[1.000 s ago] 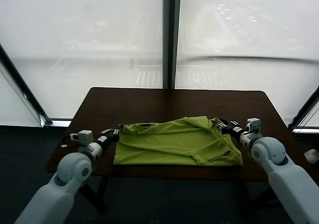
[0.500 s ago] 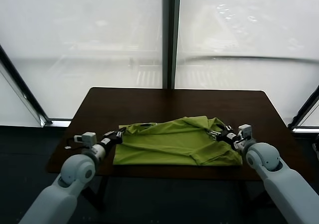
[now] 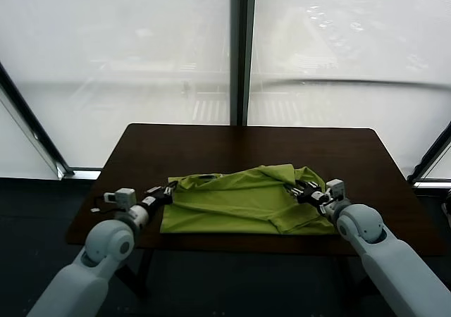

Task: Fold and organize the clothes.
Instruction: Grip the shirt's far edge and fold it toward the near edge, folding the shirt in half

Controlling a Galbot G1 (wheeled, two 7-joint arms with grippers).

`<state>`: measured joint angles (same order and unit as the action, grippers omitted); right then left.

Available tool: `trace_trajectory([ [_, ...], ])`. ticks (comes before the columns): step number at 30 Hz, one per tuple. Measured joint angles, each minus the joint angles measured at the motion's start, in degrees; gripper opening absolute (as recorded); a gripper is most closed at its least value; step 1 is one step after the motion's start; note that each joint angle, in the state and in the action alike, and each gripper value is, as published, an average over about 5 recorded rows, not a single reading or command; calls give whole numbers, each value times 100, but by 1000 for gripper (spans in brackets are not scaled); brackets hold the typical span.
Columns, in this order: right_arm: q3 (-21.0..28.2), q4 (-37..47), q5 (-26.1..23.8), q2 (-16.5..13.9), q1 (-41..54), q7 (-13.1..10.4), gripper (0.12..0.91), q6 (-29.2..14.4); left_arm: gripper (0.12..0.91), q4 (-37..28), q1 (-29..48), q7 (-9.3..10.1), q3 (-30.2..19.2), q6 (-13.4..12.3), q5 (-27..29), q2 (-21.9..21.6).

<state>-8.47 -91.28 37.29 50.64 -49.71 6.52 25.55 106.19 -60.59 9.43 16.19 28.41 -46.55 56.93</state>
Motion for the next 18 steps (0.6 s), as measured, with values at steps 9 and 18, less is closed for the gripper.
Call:
trace_trajectory([
  [9, -128, -14, 152, -65, -21, -29, 140, -45, 180, 3, 30, -1, -5, -5, 23, -9],
  [18, -399, -65, 576, -210, 72, -108, 140, -45, 180, 119, 140, 21, 32, -1, -4, -83],
])
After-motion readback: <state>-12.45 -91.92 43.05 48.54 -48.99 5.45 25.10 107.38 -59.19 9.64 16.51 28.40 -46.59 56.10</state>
